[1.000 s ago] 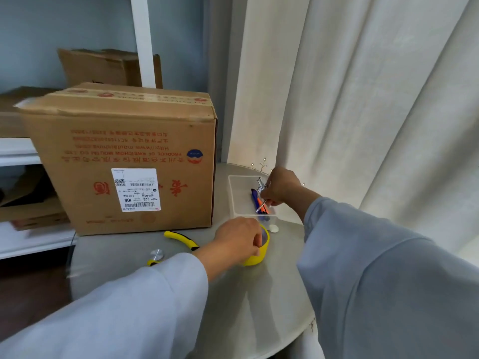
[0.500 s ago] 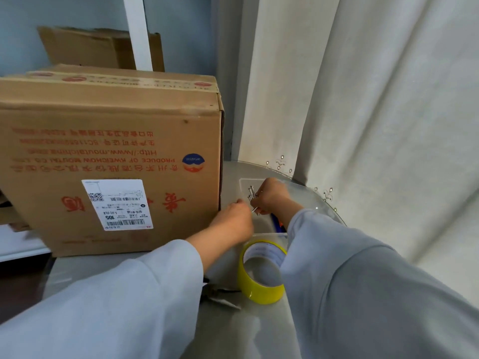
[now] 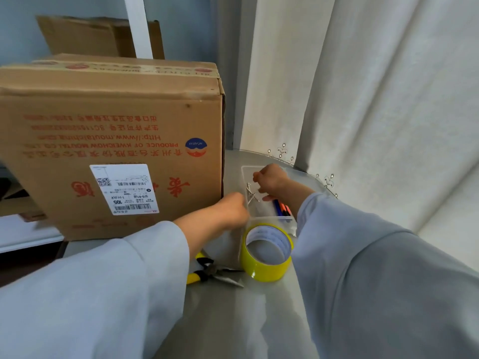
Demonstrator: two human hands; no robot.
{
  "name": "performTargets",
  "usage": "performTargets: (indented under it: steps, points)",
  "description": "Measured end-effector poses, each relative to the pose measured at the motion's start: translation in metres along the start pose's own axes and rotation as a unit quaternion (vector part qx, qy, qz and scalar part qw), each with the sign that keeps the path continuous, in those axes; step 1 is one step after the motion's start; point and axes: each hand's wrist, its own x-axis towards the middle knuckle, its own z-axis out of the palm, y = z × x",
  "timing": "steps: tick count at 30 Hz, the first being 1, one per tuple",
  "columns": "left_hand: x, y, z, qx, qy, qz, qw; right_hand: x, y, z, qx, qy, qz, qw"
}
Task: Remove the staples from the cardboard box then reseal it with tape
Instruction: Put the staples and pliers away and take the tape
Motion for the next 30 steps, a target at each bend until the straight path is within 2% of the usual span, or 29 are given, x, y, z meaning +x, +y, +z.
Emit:
performTargets:
  steps: [3, 5, 6, 8, 11, 18, 21, 24, 27, 30]
  points:
    - [-0.035, 0.004, -0.013, 0.157, -0.095, 0.016, 0.983, -0.02, 0.002, -0.009, -0.034, 0.007, -0.026, 0.999]
    - [-0.057, 0.003, -0.014, 0.284, -0.164, -0.008, 0.945, -0.035, 0.006, -0.009, -0.061, -0.018, -0.023, 0.998]
    - [-0.066, 0.001, -0.012, 0.33, -0.18, -0.022, 0.926, -0.041, 0.009, -0.008, -0.078, -0.03, -0.019, 0.996]
    - [-0.078, -0.007, -0.007, 0.367, -0.166, -0.031, 0.915, -0.049, 0.015, -0.006, -0.115, -0.028, -0.017, 0.993]
    - [-0.085, -0.017, -0.002, 0.368, -0.131, 0.0, 0.921, -0.064, 0.016, -0.009, -0.15, -0.002, -0.038, 0.988]
    - [-0.1, -0.004, -0.018, 0.405, -0.13, 0.055, 0.903, -0.089, 0.01, -0.028, -0.118, 0.016, -0.075, 0.99]
    - [-0.101, 0.019, -0.044, 0.369, -0.157, 0.056, 0.914, -0.097, 0.005, -0.038, -0.084, 0.04, -0.113, 0.989]
    - [-0.097, 0.04, -0.066, 0.331, -0.202, 0.028, 0.921, -0.104, 0.006, -0.039, -0.093, -0.029, -0.123, 0.988]
    - [-0.094, 0.052, -0.076, 0.266, -0.197, -0.003, 0.944, -0.1, 0.014, -0.031, -0.127, -0.069, -0.123, 0.982]
    - [-0.09, 0.061, -0.075, 0.192, -0.15, -0.002, 0.97, -0.097, 0.019, -0.029, -0.141, 0.012, -0.128, 0.982]
